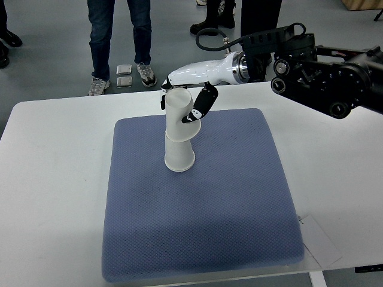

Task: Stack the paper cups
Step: 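Press the held cup down onto the cup on the pad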

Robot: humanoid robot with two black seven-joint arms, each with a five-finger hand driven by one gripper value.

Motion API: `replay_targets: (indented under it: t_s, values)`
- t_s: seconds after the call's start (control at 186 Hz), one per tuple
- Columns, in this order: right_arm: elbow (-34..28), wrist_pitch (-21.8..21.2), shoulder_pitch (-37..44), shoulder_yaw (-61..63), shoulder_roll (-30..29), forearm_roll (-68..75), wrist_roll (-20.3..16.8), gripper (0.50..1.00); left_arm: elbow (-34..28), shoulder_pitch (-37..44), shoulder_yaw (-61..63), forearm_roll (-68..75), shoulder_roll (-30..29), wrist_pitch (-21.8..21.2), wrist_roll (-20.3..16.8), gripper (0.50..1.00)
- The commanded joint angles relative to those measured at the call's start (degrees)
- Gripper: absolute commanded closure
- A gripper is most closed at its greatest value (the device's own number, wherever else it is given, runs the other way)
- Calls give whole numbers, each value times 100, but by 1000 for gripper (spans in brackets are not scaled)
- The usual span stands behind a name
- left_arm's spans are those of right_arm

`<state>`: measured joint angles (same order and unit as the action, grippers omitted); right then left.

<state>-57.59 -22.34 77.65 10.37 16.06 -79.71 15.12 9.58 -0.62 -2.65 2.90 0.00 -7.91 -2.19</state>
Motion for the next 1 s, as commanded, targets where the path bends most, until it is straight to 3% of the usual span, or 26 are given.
replay_targets:
  t_s: [0.0, 0.993]
  values:
    - [2, 1, -5, 0, -16, -1, 0, 1000, 0, 1, 1, 0, 0, 0, -1, 500]
    - [11, 19, -207, 9, -262, 26, -26, 1000, 0, 1, 1, 0, 0, 0, -1, 500]
